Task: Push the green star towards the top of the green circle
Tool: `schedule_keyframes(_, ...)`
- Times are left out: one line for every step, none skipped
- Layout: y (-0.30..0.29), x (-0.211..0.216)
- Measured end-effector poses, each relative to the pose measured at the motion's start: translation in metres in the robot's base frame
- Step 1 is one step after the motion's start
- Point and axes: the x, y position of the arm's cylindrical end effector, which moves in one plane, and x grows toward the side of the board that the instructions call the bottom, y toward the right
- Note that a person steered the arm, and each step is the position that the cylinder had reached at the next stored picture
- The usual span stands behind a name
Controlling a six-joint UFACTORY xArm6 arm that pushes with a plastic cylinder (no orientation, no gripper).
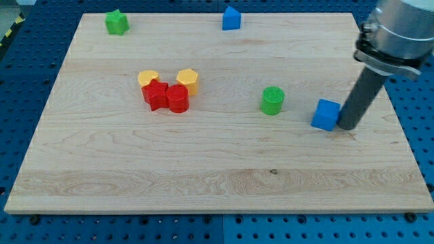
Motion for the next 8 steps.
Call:
schedule_keyframes(-0.032, -0.015)
schedule_keyframes(-0.031, -0.044)
schedule_keyframes(-0.053, -0.104)
schedule_keyframes(-0.146, -0.145)
schedule_keyframes(-0.24, -0.162)
schedule_keyframes(-0.333, -0.171)
schedule_keyframes(-0.433, -0.2)
schedule_keyframes(-0.496, -0.264)
